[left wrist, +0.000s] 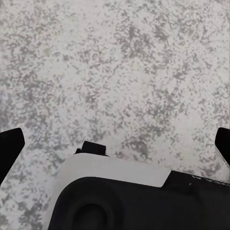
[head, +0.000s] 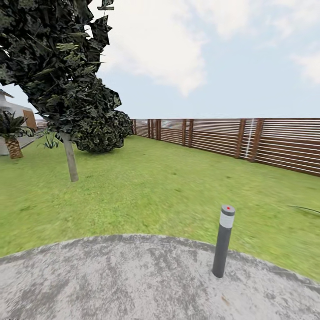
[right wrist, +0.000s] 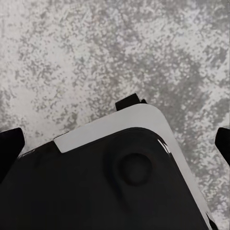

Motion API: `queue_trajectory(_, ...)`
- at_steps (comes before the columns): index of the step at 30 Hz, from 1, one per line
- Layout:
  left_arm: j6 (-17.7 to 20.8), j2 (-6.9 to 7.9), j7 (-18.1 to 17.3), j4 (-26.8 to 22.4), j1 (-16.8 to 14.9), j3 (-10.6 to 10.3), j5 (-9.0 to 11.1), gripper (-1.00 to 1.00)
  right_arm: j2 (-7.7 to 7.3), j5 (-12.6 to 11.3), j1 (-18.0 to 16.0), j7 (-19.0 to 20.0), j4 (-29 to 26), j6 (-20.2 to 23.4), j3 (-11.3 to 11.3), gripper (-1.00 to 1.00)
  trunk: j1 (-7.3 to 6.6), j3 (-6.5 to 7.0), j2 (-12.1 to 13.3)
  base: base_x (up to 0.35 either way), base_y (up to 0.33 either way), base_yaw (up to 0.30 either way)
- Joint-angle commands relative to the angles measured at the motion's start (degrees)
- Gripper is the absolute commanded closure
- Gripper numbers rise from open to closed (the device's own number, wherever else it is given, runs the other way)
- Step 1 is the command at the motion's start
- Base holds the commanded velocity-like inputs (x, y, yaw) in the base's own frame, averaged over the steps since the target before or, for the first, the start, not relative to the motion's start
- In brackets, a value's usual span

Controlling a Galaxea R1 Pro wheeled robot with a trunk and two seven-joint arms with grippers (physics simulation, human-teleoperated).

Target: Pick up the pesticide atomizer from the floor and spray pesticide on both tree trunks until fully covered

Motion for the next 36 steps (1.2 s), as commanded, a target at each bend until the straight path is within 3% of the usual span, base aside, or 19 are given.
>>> queue_trajectory(1, -0.11, 0.0, -0.53, 0.09, -0.06, 0.25, 0.44, -1.0, 0.0, 0.04, -0.01, 0.33, 0.01, -0.17, -0.41, -1.0, 0.04, -0.06, -0.03, 0.333, 0.0, 0.286)
queue_trajectory(28, -0.11, 0.0, -0.53, 0.09, -0.06, 0.25, 0.44, -1.0, 0.02, 0.16, -0.01, 0.33, 0.01, -0.17, -0.41, -1.0, 0.04, -0.06, -0.03, 0.332, 0.0, 0.286)
queue_trajectory(36, -0.11, 0.0, -0.53, 0.09, -0.06, 0.25, 0.43, -1.0, -0.05, 0.16, -0.01, 0.38, 0.01, -0.17, -0.41, -1.0, 0.04, -0.06, -0.03, 0.332, 0.0, 0.117)
